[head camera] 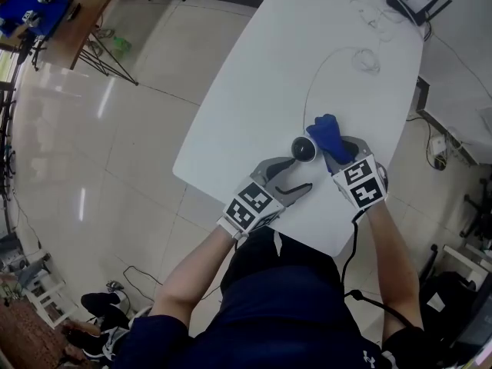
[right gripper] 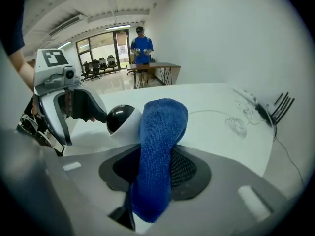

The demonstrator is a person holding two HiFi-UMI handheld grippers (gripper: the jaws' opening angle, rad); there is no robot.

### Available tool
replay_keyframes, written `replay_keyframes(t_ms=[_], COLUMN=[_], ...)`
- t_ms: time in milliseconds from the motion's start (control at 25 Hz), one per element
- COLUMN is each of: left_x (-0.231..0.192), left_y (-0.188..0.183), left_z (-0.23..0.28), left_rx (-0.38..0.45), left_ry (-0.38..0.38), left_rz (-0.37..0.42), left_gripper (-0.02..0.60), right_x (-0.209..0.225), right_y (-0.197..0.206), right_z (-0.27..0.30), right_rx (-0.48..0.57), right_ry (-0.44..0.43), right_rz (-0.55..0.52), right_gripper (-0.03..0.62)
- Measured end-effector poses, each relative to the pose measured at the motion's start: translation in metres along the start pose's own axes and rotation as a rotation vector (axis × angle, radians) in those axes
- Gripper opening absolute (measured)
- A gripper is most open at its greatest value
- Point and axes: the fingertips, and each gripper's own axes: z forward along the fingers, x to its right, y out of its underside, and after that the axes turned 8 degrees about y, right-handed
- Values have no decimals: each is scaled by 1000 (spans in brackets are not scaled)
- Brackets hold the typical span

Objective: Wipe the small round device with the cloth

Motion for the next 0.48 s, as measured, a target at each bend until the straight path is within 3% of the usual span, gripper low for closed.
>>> replay_keyframes(t_ms=[160,320,480], left_x=[0,-5,0], left_y=[5,8,5], left_z=[4,2,-2], left_rx=[8,2,7], left_ry=[4,-15,-16], left_rz=[-29,-38,-42], left_gripper=[288,288,288], right_x=[-3,-7,-11], right_y=[18,22,24], right_z=[24,34,36], right_rx=[-127,-214,-234], right_ry=[-31,25,75], right_rz=[-19,-146,-215], right_gripper=[155,155,153])
